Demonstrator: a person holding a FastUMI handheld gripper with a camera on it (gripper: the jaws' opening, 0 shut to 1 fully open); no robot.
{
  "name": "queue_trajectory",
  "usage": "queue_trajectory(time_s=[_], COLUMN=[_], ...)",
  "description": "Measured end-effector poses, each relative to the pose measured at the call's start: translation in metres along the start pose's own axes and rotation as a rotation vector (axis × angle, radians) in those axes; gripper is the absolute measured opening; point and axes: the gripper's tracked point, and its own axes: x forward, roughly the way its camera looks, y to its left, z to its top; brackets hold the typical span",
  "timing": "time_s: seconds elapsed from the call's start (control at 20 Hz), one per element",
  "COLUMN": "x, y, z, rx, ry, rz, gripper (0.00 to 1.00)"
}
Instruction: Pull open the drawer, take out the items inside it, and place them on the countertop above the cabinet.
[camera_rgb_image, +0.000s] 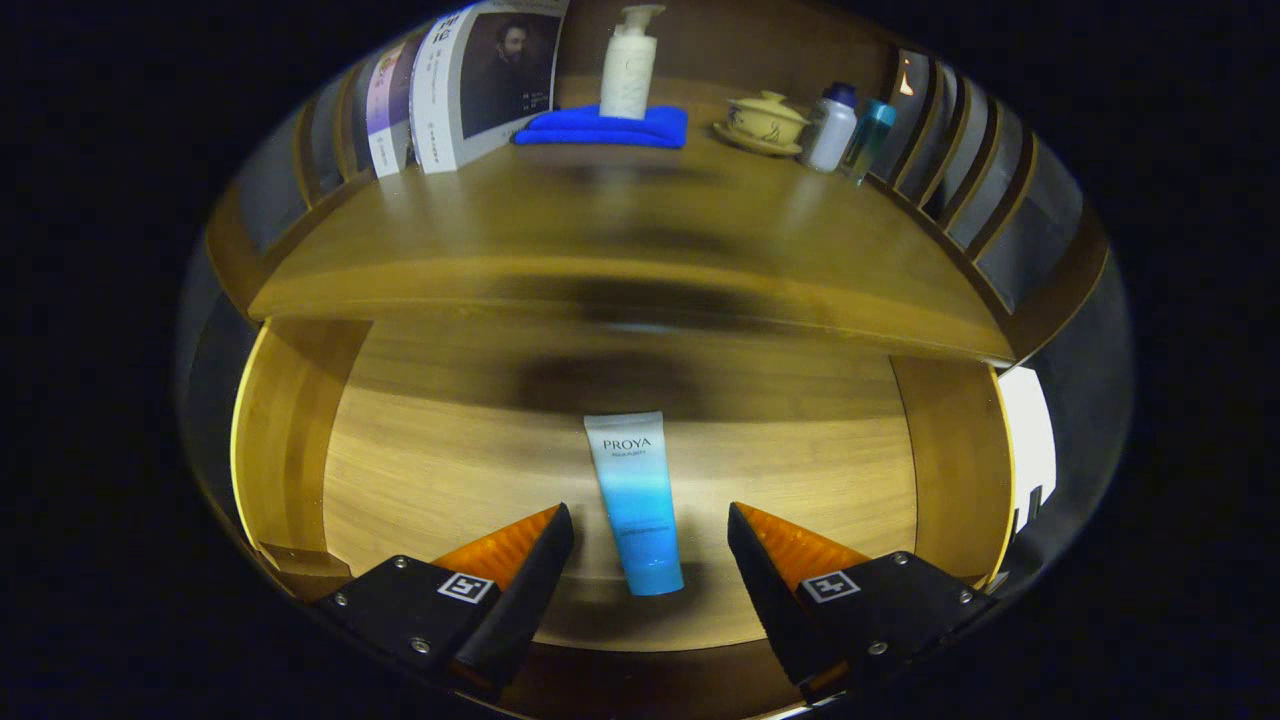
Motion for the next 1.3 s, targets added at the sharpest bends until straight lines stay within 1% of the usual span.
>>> queue_trajectory(time_s=[0.15,0.3,0.45,0.55,0.6,0.65,0.7,0.9,1.05,1.2,1.3], x=[0.013,0.02,0.024,0.027,0.028,0.029,0.031,0.023,0.009,-0.013,-0.029], y=[-0.002,-0.011,-0.009,-0.004,-0.001,0.003,0.004,0.006,0.011,0.014,0.019], z=[-0.004,-0.01,-0.011,-0.012,-0.013,-0.015,-0.016,-0.015,-0.018,-0.018,-0.015], rx=[-0.002,-0.011,0.013,0.008,-0.005,-0.016,-0.032,-0.048,-0.051,-0.068,-0.058], ry=[0.042,0.086,0.096,0.096,0.099,0.107,0.1,0.063,0.004,-0.062,-0.117], rz=[-0.004,-0.029,-0.015,-0.008,-0.005,0.002,-0.006,-0.035,-0.037,-0.051,-0.047], gripper=[0.95,0.89,0.85,0.76,0.68,0.64,0.54,0.41,0.36,0.36,0.37])
